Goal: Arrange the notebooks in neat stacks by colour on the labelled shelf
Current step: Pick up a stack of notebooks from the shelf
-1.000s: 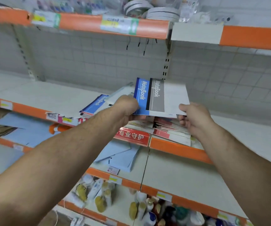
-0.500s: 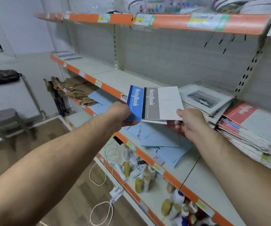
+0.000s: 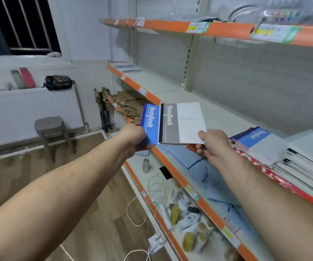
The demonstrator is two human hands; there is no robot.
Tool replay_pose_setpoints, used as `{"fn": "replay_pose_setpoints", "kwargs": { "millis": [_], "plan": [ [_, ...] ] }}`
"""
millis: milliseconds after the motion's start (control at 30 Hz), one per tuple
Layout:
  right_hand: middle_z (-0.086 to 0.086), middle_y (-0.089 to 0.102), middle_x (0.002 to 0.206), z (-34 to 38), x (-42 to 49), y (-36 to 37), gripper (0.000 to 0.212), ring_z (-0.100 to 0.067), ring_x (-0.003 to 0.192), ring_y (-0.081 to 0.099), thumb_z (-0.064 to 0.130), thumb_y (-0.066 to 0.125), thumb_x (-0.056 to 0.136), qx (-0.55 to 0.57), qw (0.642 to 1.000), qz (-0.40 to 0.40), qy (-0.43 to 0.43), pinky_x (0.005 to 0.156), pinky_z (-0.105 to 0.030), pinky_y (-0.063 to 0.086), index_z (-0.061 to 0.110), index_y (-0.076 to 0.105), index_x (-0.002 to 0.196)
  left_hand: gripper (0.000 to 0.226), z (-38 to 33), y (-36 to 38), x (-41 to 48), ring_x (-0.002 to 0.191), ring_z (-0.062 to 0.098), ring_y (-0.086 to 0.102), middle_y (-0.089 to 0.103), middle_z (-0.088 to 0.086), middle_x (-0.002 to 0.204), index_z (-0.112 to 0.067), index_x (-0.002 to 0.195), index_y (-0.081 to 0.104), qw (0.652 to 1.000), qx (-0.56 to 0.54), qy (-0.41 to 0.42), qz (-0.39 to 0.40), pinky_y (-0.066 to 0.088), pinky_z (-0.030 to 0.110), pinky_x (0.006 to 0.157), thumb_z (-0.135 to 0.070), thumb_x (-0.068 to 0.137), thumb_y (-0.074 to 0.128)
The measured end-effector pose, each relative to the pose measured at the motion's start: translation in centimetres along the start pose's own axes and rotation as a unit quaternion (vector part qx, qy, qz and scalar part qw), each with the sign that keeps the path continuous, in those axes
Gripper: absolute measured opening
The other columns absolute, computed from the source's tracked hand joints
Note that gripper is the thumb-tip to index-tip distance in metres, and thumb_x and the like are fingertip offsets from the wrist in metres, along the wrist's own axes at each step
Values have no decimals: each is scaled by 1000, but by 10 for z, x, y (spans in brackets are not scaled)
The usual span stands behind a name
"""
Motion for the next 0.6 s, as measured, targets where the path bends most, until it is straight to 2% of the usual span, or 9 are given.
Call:
{"fn": "replay_pose_setpoints", "kwargs": {
  "millis": [133,300,367,467,600],
  "plan": [
    [-17,60,84,5,29,72,24,-16,48,44,3,43,97,-13,1000,26,-5,36,-20,38,2,62,111,16,-7,-50,43,79,29,67,63,15,91,-4,89,52,1000,-12,-2,-13,59,30,49,8,96,46],
    [-9,59,84,9,59,155,15,-15,51,43,4,45,99,-15,999,42,-6,37,-21,39,7,59,94,16,-13,-117,91,76,25,69,65,12,89,-7,88,53,998,-30,-12,-48,60,30,52,6,96,48],
    [-11,57,84,10,71,185,15,-15,51,43,4,44,99,-22,998,56,-4,39,-22,39,5,58,101,15,-13,-141,107,76,23,69,66,12,91,-6,92,55,998,-33,-16,-60,59,29,50,6,96,48],
    [-12,55,81,14,91,225,16,-15,51,44,5,43,100,-36,997,69,-9,44,-25,39,2,56,108,19,-13,-172,134,79,26,70,67,16,102,-1,109,55,995,-48,-25,-81,57,28,49,7,94,47],
    [-10,56,76,15,120,279,14,-14,49,42,4,43,99,-30,995,98,-7,44,-25,37,5,57,102,21,-16,-204,172,78,26,69,65,15,103,-1,115,53,993,-53,-29,-102,58,27,48,6,95,47]
  ]
}}
Point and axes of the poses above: each hand's wrist, its own x-axis towards the middle knuckle, its own y-axis out of the palm, z = x × y, the point moved 10 cm from there along x, towards the middle knuckle
